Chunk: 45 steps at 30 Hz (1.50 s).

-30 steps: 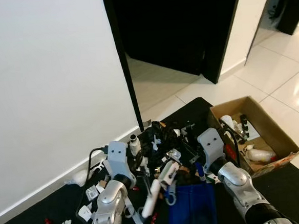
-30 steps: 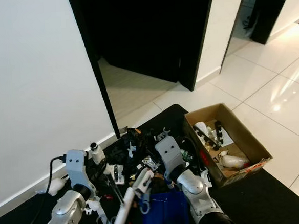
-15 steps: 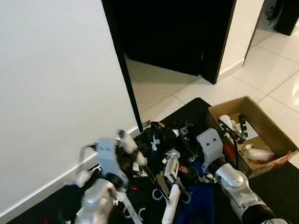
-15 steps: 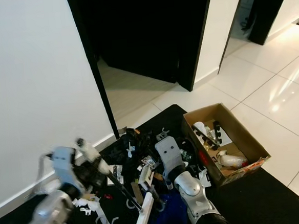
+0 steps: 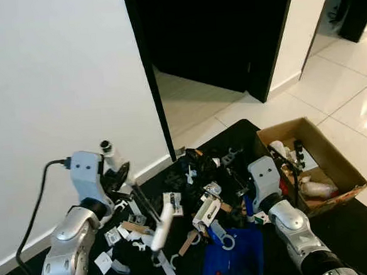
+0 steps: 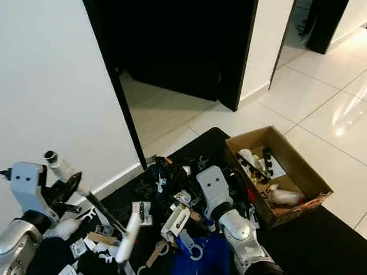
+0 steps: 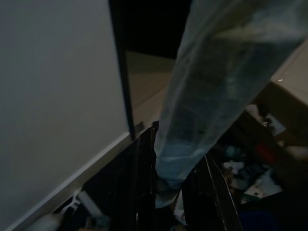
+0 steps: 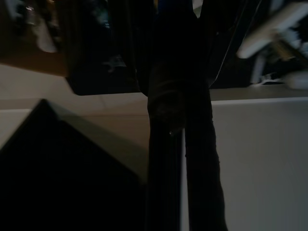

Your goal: Sweep floor

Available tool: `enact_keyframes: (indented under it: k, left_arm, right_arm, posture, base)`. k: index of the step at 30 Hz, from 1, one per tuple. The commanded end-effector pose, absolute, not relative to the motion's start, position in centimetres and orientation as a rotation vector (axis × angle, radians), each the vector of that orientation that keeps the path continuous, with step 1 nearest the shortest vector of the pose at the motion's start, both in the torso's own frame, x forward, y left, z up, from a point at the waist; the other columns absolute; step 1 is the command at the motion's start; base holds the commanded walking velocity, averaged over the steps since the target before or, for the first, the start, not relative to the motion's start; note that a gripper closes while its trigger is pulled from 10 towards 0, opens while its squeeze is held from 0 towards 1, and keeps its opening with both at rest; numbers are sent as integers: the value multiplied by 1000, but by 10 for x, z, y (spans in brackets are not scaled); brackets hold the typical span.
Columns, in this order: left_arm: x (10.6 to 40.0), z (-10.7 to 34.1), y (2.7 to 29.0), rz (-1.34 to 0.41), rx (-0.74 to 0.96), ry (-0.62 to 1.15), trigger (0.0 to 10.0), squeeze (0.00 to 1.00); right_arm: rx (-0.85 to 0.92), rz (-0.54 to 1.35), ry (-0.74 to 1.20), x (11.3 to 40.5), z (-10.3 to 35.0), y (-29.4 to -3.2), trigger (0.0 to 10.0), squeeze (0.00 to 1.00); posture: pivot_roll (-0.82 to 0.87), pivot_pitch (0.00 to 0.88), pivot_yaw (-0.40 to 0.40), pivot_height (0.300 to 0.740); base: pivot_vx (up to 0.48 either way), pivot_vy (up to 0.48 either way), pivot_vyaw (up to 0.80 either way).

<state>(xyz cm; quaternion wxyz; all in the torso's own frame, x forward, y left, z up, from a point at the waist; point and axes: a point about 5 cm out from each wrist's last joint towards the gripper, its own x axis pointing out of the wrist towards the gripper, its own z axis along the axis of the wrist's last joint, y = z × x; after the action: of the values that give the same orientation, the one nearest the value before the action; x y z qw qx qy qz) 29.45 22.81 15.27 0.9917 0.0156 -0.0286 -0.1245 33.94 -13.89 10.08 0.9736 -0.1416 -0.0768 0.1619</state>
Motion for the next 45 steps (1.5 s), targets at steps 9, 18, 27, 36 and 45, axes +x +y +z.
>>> enact_keyframes:
  k: [9,18,27,36,45]
  left_arm:
    - [317,107,205,-144,5,66,10000,0]
    - [343,108,196,-22,-16,33,10000,0]
    - [360,122,184,-99,-33,-22,10000,0]
    - [363,111,186,-61,5,33,10000,0]
    - [362,110,195,-42,109,10,10000,0]
  right_arm:
    - [-413,193,-136,342,105,-172,10000,0]
    - [-301,333,-102,336,91,-153,10000,0]
    - [-292,448,-70,340,95,-146,10000,0]
    - [-261,491,-55,349,105,-147,10000,0]
    - [-299,507,-56,345,102,-146,10000,0]
  posture:
    - [61,236,70,740]
    - [53,246,84,740]
    - [55,272,78,740]
    - [40,299,77,740]
    - [29,316,79,740]
  base:
    - [0,0,0]
    - [0,0,0]
    - [0,0,0]
    - [0,0,0]
    - [0,0,0]
